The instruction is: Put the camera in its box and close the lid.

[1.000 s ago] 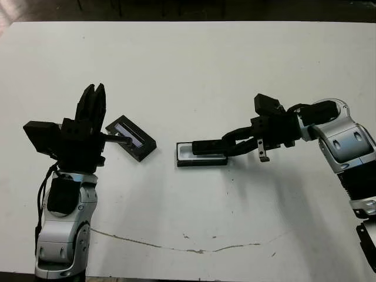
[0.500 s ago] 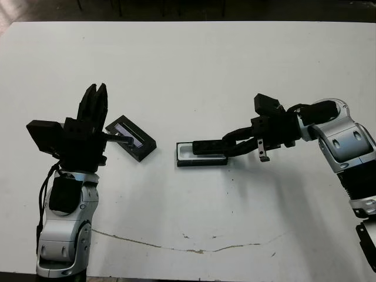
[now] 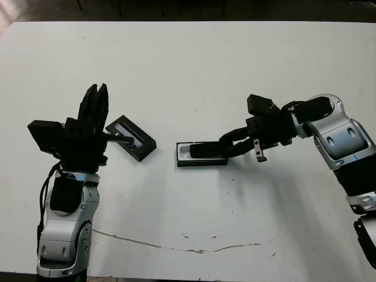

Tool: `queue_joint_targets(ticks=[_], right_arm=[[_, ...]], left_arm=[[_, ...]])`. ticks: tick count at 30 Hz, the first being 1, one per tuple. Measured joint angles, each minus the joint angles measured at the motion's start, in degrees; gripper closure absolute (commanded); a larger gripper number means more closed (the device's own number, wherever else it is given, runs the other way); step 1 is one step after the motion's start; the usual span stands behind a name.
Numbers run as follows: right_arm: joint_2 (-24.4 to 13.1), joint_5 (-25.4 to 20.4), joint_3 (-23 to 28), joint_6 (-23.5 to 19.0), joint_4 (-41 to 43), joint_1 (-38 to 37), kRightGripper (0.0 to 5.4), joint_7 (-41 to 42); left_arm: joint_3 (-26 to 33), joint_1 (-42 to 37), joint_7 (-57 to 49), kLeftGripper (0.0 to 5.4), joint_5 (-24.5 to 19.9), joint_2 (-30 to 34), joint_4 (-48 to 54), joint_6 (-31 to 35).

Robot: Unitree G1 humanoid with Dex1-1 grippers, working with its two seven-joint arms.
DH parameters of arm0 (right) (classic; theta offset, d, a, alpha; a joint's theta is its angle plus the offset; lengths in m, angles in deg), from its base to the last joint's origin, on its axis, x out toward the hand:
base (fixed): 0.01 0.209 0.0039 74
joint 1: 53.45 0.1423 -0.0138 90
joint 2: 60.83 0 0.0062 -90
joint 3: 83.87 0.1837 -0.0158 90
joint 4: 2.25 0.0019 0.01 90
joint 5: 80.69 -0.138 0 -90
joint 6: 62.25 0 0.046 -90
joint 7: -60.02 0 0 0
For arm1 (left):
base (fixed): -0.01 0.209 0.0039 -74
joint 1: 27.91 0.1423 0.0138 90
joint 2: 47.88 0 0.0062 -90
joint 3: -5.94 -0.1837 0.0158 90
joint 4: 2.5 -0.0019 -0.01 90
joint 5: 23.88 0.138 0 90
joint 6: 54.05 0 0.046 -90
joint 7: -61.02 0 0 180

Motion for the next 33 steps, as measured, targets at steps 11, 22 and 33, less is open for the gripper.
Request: queue_joint_targets(ticks=[11, 22, 33], right_arm=[[0.0, 0.01, 0.08, -1.39, 2.35, 0.0, 5.4, -0.36], [0.98, -1.63, 2.17, -5.27, 9.18, -3.25, 5.4, -6.6], [0.79, -1.3, 0.0, -9.48, 16.46, -4.27, 5.4, -9.1]], left_arm=[[-0.26, 0.01, -0.07, 5.4, 0.49, 0.0, -0.28, -0.64], [-0.52, 0.16, -0.09, 5.4, 0.62, -0.09, -0.36, -1.28], [-0.68, 0.2, -0.16, 5.4, 0.93, -0.34, -0.77, -1.55]])
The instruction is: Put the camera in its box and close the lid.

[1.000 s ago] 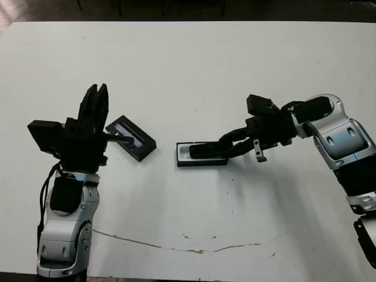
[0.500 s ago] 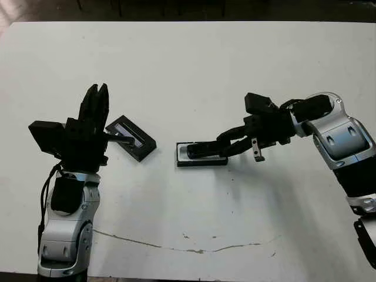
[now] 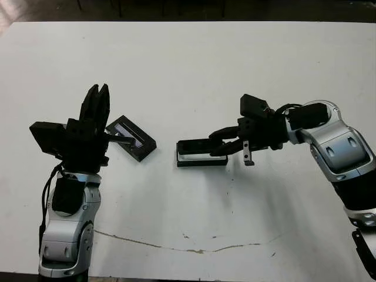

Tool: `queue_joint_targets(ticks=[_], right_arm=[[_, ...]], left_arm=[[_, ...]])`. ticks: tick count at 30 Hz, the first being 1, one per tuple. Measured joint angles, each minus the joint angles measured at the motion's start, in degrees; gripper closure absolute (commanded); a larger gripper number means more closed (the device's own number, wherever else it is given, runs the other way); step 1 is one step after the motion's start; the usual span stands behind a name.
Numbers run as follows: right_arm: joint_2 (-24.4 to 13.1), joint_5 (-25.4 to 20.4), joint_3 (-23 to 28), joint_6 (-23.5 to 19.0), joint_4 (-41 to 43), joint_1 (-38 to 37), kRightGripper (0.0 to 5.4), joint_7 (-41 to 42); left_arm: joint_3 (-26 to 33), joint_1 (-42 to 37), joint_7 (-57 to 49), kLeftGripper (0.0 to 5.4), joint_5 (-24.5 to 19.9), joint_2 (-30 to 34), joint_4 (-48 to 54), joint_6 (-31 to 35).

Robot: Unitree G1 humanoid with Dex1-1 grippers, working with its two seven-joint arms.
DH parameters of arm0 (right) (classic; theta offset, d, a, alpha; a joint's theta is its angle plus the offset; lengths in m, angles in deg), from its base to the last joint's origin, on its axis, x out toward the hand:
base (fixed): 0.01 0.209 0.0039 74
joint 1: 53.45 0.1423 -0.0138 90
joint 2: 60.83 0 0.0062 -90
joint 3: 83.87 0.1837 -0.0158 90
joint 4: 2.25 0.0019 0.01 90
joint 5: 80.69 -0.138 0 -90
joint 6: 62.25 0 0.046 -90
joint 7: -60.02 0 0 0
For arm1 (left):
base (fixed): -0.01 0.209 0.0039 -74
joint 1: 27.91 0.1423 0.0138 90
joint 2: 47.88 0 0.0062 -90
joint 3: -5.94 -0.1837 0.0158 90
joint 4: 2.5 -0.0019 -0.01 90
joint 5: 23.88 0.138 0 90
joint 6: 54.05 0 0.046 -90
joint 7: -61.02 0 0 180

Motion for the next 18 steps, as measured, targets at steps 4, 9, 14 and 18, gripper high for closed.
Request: queue_joint_targets(ticks=[4, 9, 14, 18], right_arm=[[-0.71, 0.61, -0.48, 0.01, 0.28, 0.12, 5.4, 0.14], [-1.7, 1.3, -0.93, 0.26, -0.57, 0.85, 5.4, 0.26], [-2.06, 1.41, -0.98, 1.14, -1.85, 1.48, 5.4, 0.83], [-2.06, 1.39, -0.57, 2.14, -3.34, 1.69, 5.4, 0.97]], left_arm=[[-0.01, 0.0, -0.09, 5.4, 0.05, -0.11, 0.0, -0.03], [0.02, 0.04, -0.08, 5.4, -0.04, -0.15, 0.0, -0.05], [0.08, 0.17, -0.01, 5.4, -0.2, -0.15, 0.0, -0.05], [0.09, 0.18, 0.05, 5.4, -0.2, -0.15, -0.01, -0.39]])
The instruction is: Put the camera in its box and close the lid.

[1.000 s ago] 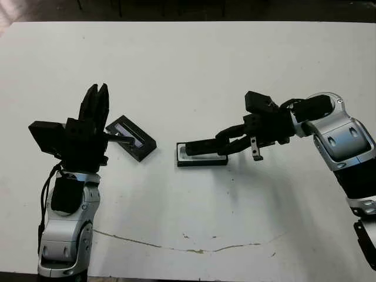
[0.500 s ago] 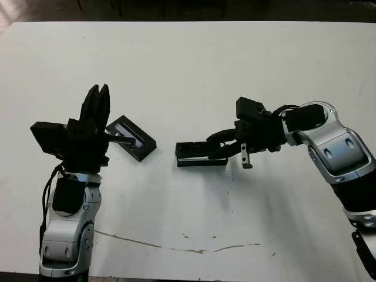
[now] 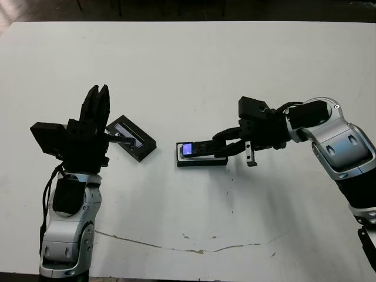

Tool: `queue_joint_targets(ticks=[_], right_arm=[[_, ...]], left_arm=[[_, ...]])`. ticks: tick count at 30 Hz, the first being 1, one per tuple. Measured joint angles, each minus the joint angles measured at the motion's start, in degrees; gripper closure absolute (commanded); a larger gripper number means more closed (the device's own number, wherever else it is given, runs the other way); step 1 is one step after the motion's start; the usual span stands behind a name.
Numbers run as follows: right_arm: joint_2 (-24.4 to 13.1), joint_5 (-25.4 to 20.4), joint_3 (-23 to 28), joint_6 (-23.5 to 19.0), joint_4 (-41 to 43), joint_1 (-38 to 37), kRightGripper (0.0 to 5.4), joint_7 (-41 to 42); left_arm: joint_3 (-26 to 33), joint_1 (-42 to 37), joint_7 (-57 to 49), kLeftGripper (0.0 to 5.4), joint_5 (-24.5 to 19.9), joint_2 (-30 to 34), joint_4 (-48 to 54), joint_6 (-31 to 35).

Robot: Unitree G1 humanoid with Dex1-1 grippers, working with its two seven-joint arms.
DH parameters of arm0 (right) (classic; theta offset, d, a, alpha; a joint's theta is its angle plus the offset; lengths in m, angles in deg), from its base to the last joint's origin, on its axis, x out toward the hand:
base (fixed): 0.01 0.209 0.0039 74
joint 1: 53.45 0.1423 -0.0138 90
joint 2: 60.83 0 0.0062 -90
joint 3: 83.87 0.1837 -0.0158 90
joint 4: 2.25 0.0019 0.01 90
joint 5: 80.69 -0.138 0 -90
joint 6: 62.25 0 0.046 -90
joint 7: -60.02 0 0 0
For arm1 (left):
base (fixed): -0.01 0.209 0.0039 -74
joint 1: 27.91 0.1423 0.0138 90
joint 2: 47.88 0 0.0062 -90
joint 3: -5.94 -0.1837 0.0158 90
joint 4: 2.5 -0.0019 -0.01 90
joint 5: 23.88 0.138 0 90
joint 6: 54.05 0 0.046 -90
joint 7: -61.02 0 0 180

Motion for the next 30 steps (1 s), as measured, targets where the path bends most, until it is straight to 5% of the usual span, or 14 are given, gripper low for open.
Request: queue_joint_targets(ticks=[30], right_arm=[[-0.26, 1.2, 0.29, 1.2, -1.8, 1.46, 5.4, 1.22]], left_arm=[[-0.06, 0.0, -0.03, 5.4, 0.12, -0.04, -0.07, -0.06]])
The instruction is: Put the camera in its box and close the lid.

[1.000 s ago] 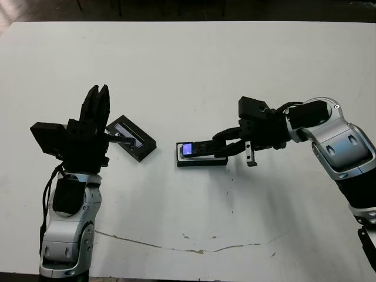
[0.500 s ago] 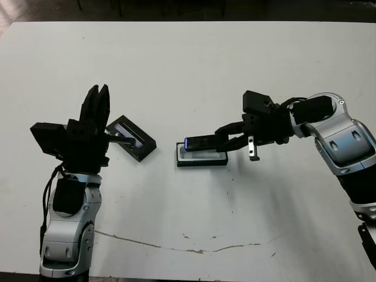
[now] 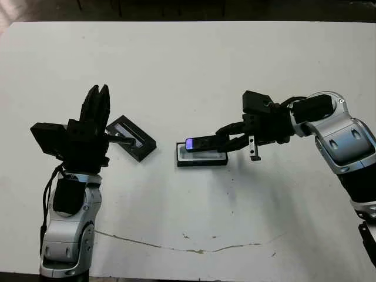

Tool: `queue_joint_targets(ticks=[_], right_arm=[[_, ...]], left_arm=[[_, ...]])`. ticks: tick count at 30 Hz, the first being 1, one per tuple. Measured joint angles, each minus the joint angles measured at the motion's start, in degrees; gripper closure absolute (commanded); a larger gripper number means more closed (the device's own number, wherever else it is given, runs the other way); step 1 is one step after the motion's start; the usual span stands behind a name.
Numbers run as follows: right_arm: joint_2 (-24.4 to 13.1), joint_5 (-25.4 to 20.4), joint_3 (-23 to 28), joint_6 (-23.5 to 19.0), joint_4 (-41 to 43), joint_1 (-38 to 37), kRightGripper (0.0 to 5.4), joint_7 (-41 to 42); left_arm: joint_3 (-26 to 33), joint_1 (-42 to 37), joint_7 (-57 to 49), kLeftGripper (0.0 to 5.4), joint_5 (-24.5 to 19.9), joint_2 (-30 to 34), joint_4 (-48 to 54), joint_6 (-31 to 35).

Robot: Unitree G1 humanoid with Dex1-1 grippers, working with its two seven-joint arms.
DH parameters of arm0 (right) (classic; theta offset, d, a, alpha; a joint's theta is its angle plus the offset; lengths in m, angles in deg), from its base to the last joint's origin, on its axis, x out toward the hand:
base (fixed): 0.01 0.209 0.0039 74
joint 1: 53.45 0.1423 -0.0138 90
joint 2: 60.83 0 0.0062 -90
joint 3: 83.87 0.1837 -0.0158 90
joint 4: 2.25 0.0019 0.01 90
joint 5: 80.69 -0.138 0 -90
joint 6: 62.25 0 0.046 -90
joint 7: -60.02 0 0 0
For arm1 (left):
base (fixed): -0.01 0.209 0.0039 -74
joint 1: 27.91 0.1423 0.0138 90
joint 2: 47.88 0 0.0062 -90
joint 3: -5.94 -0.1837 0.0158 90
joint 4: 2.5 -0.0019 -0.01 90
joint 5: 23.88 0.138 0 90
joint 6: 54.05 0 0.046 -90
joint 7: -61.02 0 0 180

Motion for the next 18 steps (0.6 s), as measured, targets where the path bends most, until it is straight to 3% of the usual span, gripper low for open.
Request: queue_joint_targets(ticks=[18], right_arm=[[0.05, -0.04, 0.0, 1.1, -0.96, 0.0, 5.4, 1.05]], left_arm=[[0.02, -0.03, 0.0, 5.4, 0.01, 0.0, -0.03, 0.03]])
